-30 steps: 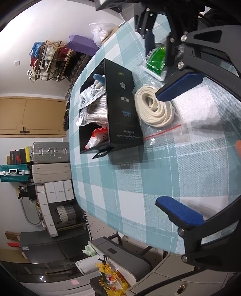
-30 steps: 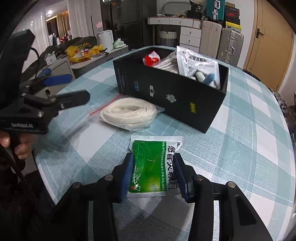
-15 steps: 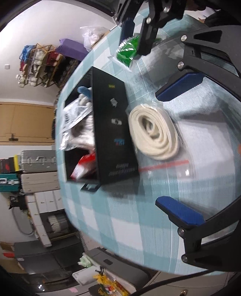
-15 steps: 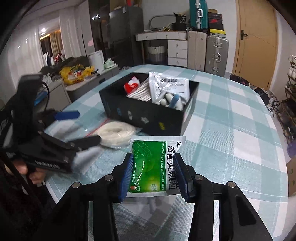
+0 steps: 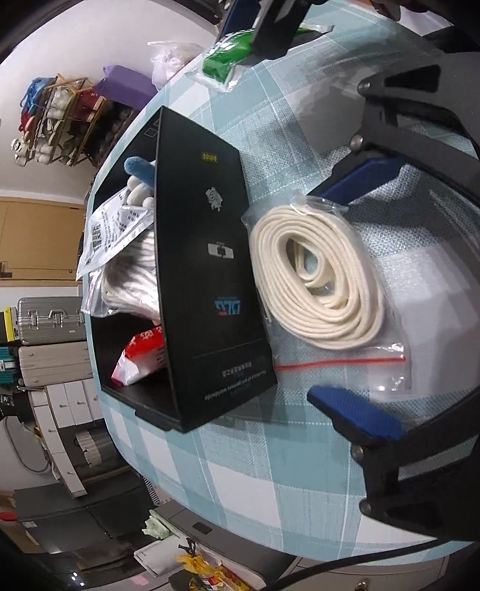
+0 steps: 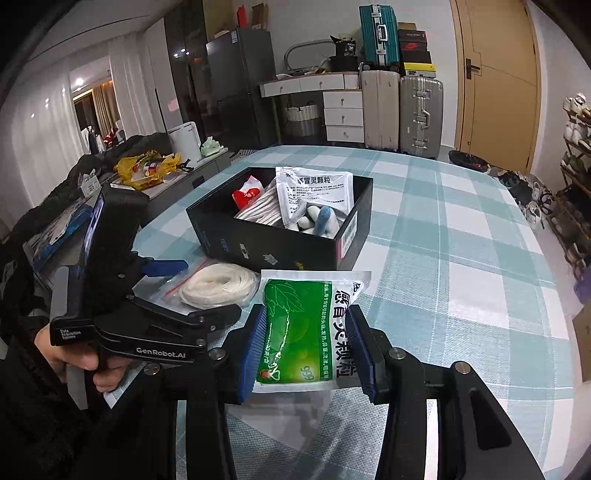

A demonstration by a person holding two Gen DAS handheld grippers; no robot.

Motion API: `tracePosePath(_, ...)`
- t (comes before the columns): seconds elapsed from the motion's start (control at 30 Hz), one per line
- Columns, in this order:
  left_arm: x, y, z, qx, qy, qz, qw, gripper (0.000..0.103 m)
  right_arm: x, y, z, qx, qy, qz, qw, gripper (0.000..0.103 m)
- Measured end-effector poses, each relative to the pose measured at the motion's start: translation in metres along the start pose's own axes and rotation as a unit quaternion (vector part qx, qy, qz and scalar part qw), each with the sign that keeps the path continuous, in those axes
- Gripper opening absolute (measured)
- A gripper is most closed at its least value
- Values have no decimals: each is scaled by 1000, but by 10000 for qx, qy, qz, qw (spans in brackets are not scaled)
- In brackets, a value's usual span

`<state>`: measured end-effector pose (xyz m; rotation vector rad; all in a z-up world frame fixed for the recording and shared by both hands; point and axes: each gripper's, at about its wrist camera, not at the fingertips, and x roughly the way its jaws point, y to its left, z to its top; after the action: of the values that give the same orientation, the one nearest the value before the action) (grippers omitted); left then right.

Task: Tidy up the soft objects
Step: 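Grasp the green sachet with the right gripper while the left grasps the bagged strap coil, then carry the strap coil and green sachet over the black box with both grippers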

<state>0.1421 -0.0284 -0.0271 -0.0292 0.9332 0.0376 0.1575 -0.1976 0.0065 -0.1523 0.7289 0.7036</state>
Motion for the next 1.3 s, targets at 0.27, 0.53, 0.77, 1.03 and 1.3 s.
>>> tracePosePath(0.27,-12,-11,-7,322,-202,-126,9992,55,-3,1,1,-4,-84,8,10000,44)
tracePosePath(0.53,-28,-11,-15,434,-315,-353,9979,50,-7,2,2,-8,-248,30,9997,44)
tracePosePath(0.77,-60,0,-9,329,-767,-453,9955,50,-10,0,4,73,-454,9,9989,44)
tracePosePath(1.03,-78,23,2,117,-1092,-327,9934,50,-26,4,11,138,-903,68,9958,44)
tracePosePath(1.3,-94,40,15,1,-1406,-211,9898,50,-42,7,29,270,-1328,177,9906,44)
